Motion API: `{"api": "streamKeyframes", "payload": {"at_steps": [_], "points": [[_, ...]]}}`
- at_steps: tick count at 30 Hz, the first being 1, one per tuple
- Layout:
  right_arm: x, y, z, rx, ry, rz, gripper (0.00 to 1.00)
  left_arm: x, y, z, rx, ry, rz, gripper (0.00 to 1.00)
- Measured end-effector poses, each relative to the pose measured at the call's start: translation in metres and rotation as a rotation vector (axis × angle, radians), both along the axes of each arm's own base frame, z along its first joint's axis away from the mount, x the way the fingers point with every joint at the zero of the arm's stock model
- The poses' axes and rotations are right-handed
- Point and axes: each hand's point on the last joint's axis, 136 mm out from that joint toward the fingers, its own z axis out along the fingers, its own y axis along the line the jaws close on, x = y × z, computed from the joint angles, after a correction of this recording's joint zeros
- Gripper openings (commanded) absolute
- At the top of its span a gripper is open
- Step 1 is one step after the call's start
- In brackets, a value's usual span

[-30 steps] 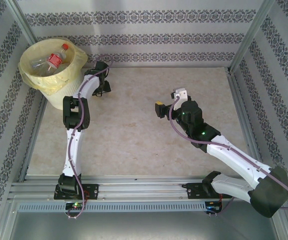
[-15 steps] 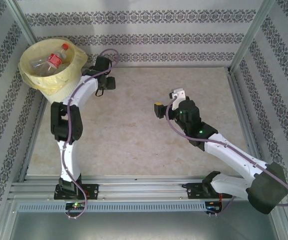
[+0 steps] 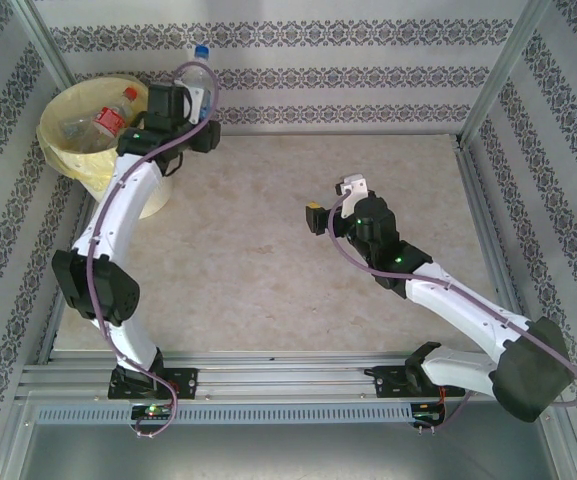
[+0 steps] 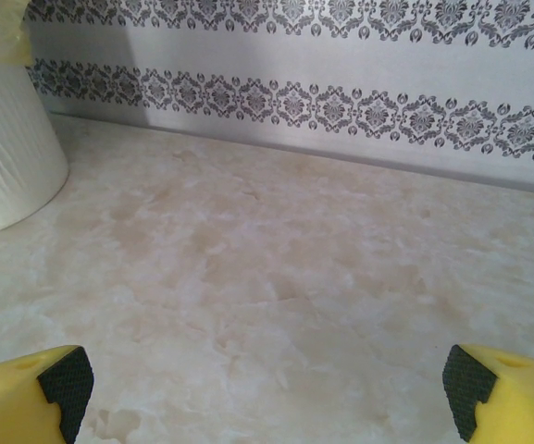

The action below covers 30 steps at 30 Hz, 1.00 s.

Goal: Put the plastic bottles in the bin

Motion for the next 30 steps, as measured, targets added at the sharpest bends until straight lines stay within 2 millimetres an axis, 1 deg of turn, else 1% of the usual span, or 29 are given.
{"api": "streamKeyframes", "payload": {"at_steps": [2, 3, 5, 7, 11, 13, 14, 16, 18, 22, 25, 27, 29, 30], "points": [[0.001, 0.001, 0.000, 0.001, 0.000, 0.003, 0.98, 0.002, 0.012, 0.020, 0.016, -0.049, -0.001, 0.47], [0.001, 0.002, 0.001, 0.003, -0.002, 0.004, 0.98, 0.002, 0.018, 0.027, 0.021, -0.065, -0.002, 0.47], [0.001, 0.002, 0.002, 0.006, -0.004, 0.007, 0.98, 0.004, 0.034, 0.039, 0.038, -0.094, -0.005, 0.47], [0.001, 0.002, 0.002, 0.007, -0.007, 0.007, 0.98, 0.005, 0.053, 0.049, 0.057, -0.122, -0.009, 0.48], [0.001, 0.002, 0.002, 0.007, -0.007, 0.007, 0.98, 0.003, 0.101, 0.070, 0.111, -0.179, -0.004, 0.49], [0.001, 0.002, 0.002, 0.007, -0.007, 0.006, 0.98, 0.001, 0.122, 0.074, 0.140, -0.191, 0.007, 0.50], [0.001, 0.002, 0.002, 0.007, -0.006, 0.006, 0.98, 0.001, 0.134, 0.075, 0.159, -0.195, 0.017, 0.51], [0.001, 0.002, 0.002, 0.007, -0.006, 0.006, 0.98, 0.003, 0.151, 0.074, 0.189, -0.195, 0.020, 0.52], [0.002, 0.003, 0.002, 0.007, -0.005, 0.006, 0.98, 0.011, 0.167, 0.070, 0.215, -0.193, 0.019, 0.51], [0.004, 0.004, 0.000, 0.007, 0.003, 0.005, 0.98, 0.021, 0.194, 0.054, 0.215, -0.166, 0.029, 0.51], [0.006, 0.006, -0.001, 0.008, 0.007, 0.004, 0.98, 0.020, 0.222, 0.039, 0.209, -0.130, 0.050, 0.51], [0.007, 0.006, -0.001, 0.012, 0.011, 0.002, 0.98, 0.018, 0.236, 0.035, 0.213, -0.116, 0.059, 0.51], [0.008, 0.007, -0.003, 0.016, 0.018, -0.001, 0.98, 0.017, 0.246, 0.032, 0.221, -0.103, 0.059, 0.52], [0.009, 0.007, -0.004, 0.016, 0.022, -0.001, 0.98, 0.016, 0.248, 0.030, 0.225, -0.094, 0.050, 0.53]]}}
